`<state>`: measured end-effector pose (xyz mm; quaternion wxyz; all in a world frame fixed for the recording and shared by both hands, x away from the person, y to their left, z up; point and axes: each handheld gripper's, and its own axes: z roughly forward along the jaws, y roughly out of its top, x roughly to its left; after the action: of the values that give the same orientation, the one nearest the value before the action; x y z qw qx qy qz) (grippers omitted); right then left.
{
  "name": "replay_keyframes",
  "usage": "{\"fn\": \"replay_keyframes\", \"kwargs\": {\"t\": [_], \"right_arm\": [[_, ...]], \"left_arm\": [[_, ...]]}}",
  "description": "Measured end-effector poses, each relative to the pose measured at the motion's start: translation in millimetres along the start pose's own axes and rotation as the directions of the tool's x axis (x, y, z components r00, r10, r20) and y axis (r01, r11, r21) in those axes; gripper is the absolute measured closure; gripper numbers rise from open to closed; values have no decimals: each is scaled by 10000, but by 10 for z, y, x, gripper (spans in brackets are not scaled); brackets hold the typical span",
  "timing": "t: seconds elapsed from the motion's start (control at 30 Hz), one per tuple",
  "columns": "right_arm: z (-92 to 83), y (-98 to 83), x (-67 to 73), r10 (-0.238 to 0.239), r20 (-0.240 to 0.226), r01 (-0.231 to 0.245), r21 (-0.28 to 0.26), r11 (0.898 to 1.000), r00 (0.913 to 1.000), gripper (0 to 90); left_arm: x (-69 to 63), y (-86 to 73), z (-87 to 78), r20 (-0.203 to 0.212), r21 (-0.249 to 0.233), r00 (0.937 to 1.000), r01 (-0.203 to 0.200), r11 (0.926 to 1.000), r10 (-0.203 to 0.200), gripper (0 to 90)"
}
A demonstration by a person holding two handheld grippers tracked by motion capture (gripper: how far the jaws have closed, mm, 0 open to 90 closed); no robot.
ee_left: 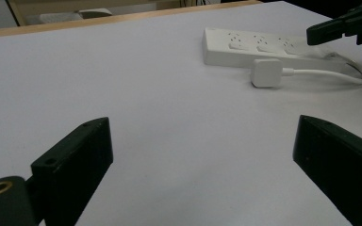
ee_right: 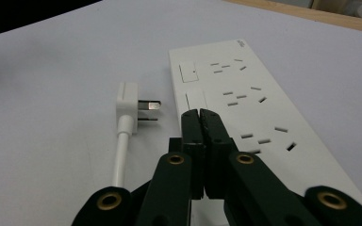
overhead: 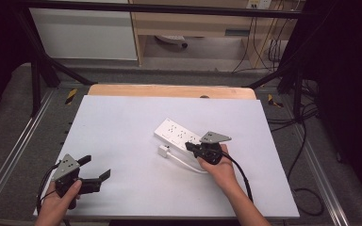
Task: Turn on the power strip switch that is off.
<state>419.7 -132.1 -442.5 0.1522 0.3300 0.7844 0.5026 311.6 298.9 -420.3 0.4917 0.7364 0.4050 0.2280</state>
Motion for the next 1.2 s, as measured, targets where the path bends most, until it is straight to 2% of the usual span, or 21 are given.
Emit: {"fn": "replay_keyframes", "kwargs": {"t": [0.3,1.03,1.17,1.2], "right_arm": [[-8,82,33,-94,42,93,137,9999,9999,791],[-91,157,16,120,241,-122,116,9999,9996,588],[-132,189,16,123,297,-125,72,9999,9995,496],[-132,189,16,123,297,-125,72,9999,9995,496]], "left_arm": [[-5,1,0,29,21,10000,-29,10000,29,56],[-19,0,9,89,67,9999,-82,9999,81,55],[-19,-1,11,100,76,9999,-87,9999,86,55],[-18,-1,11,94,71,9999,-79,9999,79,55]]}}
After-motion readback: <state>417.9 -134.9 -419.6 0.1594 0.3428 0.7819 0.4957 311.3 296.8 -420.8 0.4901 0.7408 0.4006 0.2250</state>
